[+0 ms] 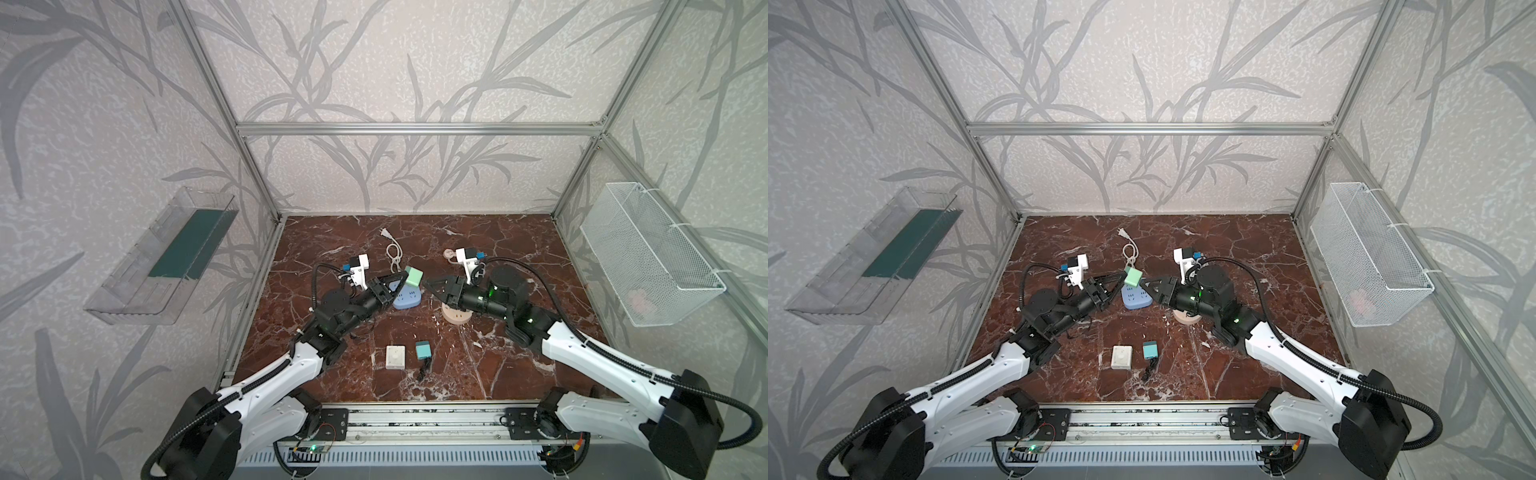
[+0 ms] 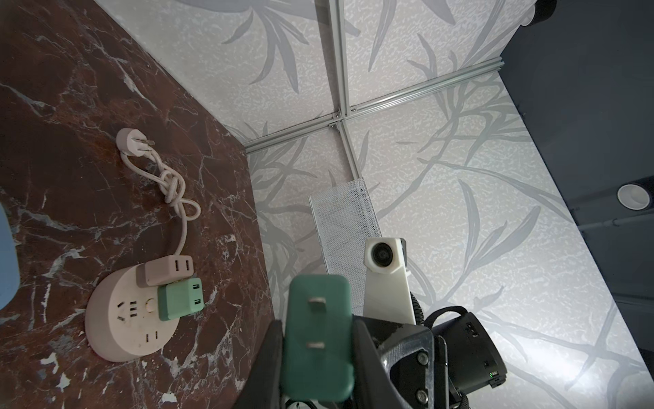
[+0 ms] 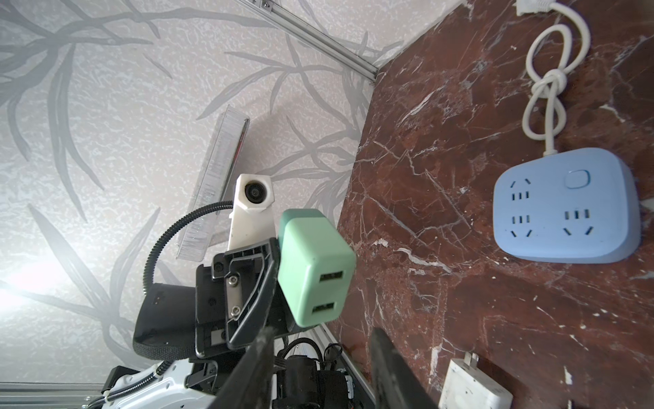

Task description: Insert the plug

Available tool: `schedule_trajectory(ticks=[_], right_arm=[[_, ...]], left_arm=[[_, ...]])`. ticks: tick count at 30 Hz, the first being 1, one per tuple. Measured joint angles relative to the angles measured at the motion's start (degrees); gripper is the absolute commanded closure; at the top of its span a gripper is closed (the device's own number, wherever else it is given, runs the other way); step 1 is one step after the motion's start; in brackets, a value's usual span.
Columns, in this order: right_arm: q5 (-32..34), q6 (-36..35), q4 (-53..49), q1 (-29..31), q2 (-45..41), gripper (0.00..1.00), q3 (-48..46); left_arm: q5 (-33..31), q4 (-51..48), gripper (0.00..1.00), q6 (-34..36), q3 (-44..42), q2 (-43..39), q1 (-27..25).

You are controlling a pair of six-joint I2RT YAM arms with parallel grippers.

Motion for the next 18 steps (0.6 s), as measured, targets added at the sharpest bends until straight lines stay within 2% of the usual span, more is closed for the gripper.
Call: schedule_trajectory(ticks=[18], right_arm=[[-3.3, 4.7, 10.0, -0.2, 5.9, 0.57, -0.5]], left_arm=[[0.3, 4.1, 1.00, -1.6, -0.9, 1.5, -1.2]])
